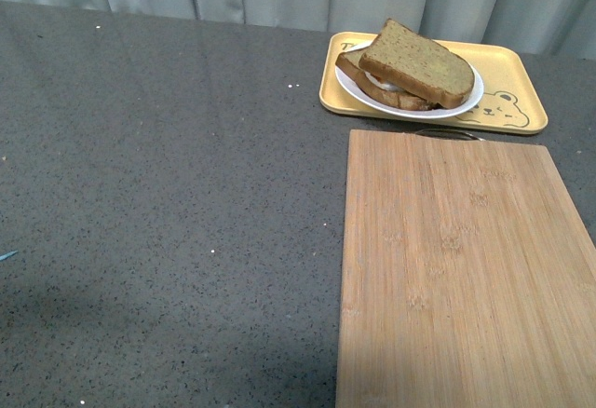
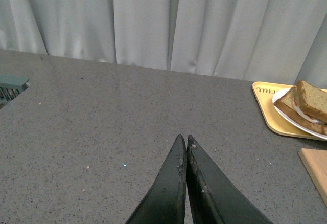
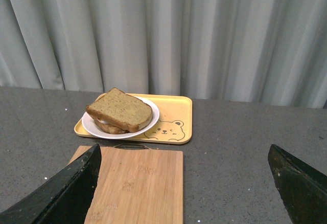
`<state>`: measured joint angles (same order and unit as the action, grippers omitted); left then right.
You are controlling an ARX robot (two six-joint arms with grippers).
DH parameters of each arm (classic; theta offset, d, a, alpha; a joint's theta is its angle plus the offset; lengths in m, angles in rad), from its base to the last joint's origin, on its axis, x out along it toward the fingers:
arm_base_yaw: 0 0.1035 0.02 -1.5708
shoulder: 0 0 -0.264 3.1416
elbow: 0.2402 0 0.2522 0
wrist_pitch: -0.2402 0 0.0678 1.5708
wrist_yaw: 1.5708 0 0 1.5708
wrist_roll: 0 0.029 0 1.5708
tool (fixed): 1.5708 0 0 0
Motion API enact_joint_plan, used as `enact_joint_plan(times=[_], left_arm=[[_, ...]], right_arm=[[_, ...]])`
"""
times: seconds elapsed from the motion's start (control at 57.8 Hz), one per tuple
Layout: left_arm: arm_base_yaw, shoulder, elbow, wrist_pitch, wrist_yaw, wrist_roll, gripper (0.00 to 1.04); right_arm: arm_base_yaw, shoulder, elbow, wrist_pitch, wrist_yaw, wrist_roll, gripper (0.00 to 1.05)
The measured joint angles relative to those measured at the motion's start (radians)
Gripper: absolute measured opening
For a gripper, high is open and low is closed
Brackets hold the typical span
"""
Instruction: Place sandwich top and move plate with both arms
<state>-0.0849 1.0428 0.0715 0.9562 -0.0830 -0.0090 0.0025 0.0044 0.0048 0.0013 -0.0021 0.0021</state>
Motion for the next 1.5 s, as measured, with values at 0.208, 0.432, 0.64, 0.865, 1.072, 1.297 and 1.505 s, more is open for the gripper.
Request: enact_joint_plan(times=[0.208,0.432,0.64,0.865,1.072,1.297,1.505], left_arm=[[0.08,-0.159,-0.035,-0.122,0.076,0.001,0.04],[0.082,-0.316,-0.051,-0.257,0.082,0.001,0.04],[0.082,-0.45,-0.052,-0.373,0.082,0.001,0.04],[0.082,-0.571,-0.053,-0.486,0.082,0.001,0.04],[0.082,-0.679,-0.053,-0.59,0.082,0.001,0.04],[0.082,-0.771,-0.053,-0.681,0.082,0.001,0.04],[0.082,-0.826,-0.053,-0.735,0.082,0.001,0.04]], right_arm=[[0.0,0.0,0.0,0.0,0.0,0.0,0.95],[0.0,0.0,0.0,0.0,0.0,0.0,0.95],[0.0,0.0,0.0,0.0,0.0,0.0,0.95],[0.0,0.0,0.0,0.0,0.0,0.0,0.95],[0.0,0.0,0.0,0.0,0.0,0.0,0.95],[0.0,0.0,0.0,0.0,0.0,0.0,0.95],[0.0,0.0,0.0,0.0,0.0,0.0,0.95]])
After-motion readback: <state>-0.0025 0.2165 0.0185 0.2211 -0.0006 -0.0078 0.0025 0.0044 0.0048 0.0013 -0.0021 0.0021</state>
